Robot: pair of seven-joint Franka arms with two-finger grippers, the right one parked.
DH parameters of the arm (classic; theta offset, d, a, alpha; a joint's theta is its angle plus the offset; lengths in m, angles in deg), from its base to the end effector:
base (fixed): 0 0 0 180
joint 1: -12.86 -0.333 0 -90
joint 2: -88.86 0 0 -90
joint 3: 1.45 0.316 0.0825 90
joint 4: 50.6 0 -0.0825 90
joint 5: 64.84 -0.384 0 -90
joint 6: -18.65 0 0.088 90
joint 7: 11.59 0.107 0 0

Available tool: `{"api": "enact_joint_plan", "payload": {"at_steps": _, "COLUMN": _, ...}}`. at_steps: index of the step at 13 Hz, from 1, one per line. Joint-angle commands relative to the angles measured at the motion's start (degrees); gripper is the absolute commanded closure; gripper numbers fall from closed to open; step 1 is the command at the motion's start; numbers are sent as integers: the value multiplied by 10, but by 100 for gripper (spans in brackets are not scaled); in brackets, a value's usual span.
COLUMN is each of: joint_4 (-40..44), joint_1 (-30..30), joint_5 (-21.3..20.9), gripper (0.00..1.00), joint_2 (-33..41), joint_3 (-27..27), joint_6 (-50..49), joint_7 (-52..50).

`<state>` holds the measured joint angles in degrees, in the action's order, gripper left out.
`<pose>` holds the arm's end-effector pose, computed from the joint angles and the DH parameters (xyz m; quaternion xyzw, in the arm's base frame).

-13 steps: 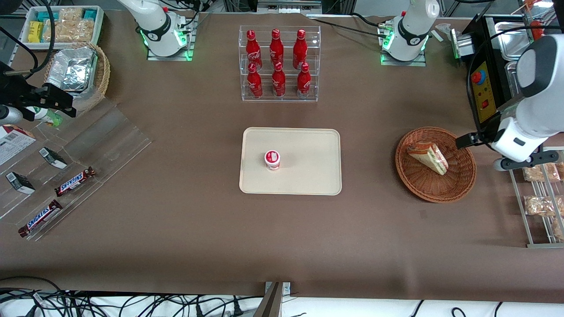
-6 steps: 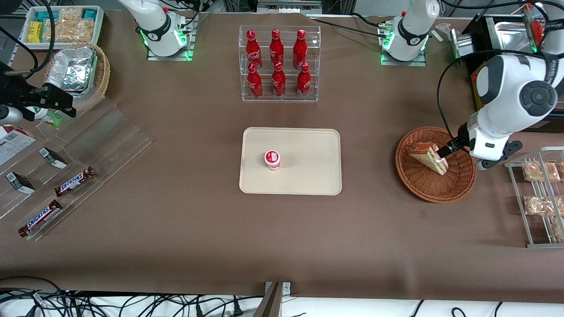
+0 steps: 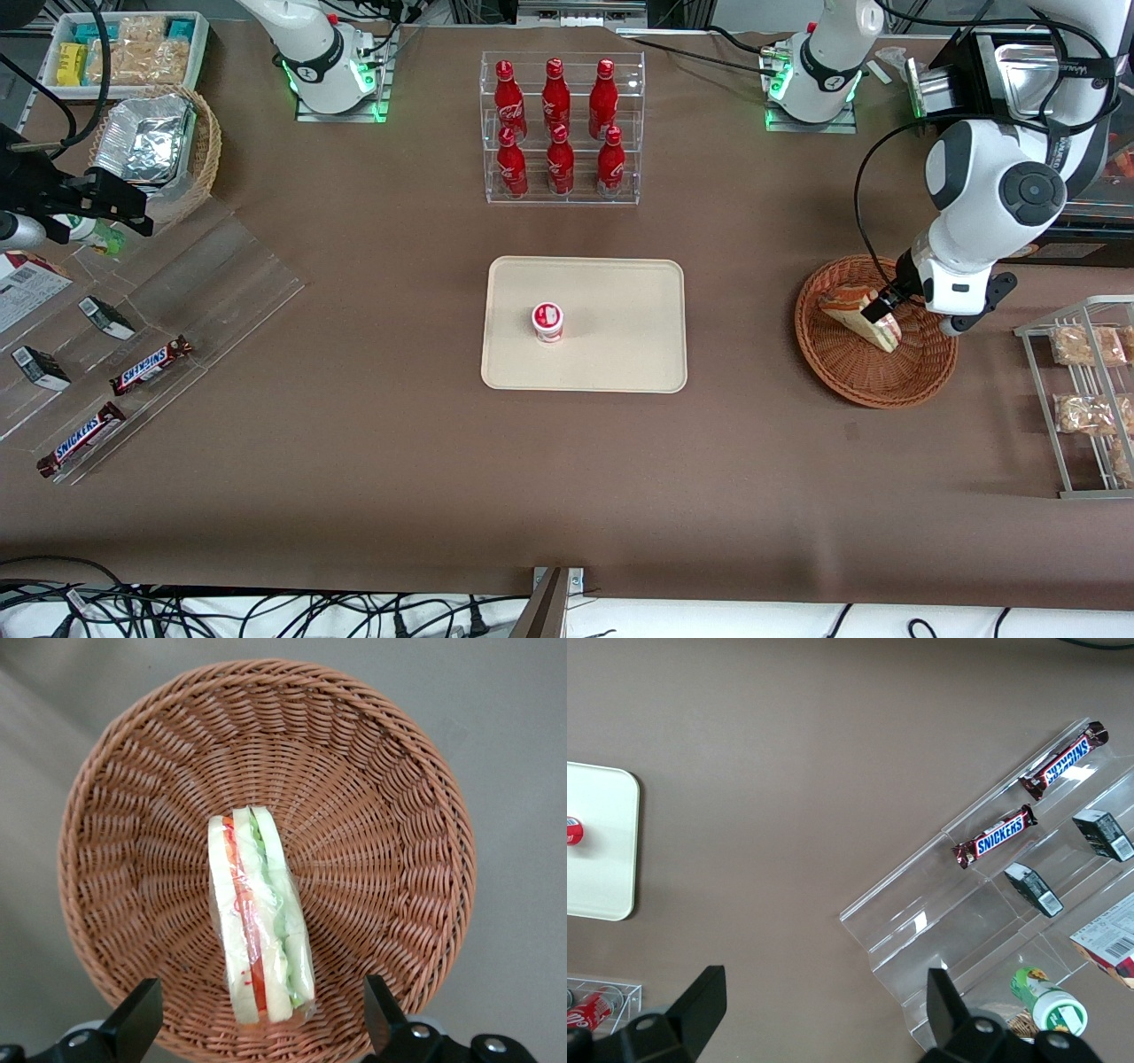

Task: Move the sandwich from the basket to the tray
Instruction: 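Lower the open left gripper and close it on the sandwich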

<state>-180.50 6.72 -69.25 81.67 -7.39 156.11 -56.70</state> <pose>0.5320 0.0025 0.3050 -0.9330 -0.3593 -0.0110 0.0167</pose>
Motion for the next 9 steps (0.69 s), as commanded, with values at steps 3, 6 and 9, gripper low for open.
{"api": "enact_joint_plan", "payload": {"at_steps": 3, "joint_4": -44, "joint_1": -2, "joint_5": -10, "gripper": 0, "joint_2": -14, "joint_3": -2, "joint_6": 77, "joint_7": -62}}
{"api": "enact_joint_plan", "payload": {"at_steps": 6, "joint_4": -53, "joint_1": -2, "joint_5": -36, "gripper": 0, "joint_2": -31, "joint_3": -2, "joint_6": 108, "joint_7": -98}}
{"api": "enact_joint_plan", "payload": {"at_steps": 9, "joint_4": -53, "joint_1": -2, "joint_5": -165, "gripper": 0, "joint_2": -62, "joint_3": -5, "joint_6": 122, "joint_7": -234}}
